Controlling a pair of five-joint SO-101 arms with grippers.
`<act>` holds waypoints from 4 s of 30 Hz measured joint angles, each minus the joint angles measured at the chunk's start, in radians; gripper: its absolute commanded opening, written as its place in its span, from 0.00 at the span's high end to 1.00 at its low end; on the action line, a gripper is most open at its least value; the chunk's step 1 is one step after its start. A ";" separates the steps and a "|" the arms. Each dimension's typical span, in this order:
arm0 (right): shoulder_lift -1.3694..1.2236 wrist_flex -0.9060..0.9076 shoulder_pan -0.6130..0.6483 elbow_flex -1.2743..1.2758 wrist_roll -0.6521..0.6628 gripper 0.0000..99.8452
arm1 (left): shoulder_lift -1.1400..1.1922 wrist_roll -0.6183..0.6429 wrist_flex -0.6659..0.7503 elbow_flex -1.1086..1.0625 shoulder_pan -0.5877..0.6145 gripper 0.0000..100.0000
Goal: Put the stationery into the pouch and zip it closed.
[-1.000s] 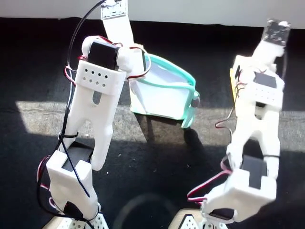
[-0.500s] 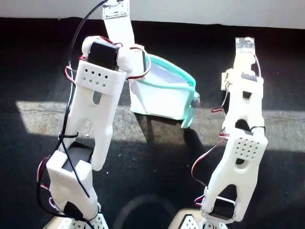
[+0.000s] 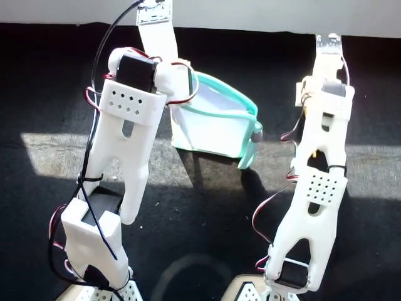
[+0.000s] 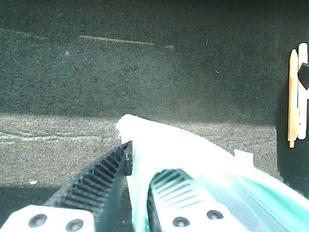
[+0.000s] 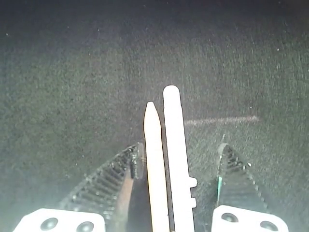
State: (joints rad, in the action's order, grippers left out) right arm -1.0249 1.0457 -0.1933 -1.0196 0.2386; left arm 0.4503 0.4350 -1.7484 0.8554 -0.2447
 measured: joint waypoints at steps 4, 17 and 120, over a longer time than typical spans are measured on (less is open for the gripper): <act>-0.078 0.000 0.000 -0.068 0.000 0.76 | 0.000 0.000 0.000 0.000 0.000 0.99; -0.221 0.075 -0.005 -0.207 0.002 0.97 | 0.000 0.000 0.000 0.000 0.000 0.99; -0.388 0.334 0.112 -0.578 0.141 0.78 | 0.000 -0.006 -0.002 0.000 0.012 0.99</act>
State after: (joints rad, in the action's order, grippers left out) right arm -1.4131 1.3802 -0.0813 -1.5980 0.3798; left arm 0.4503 0.4289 -1.7499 0.8554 -0.2325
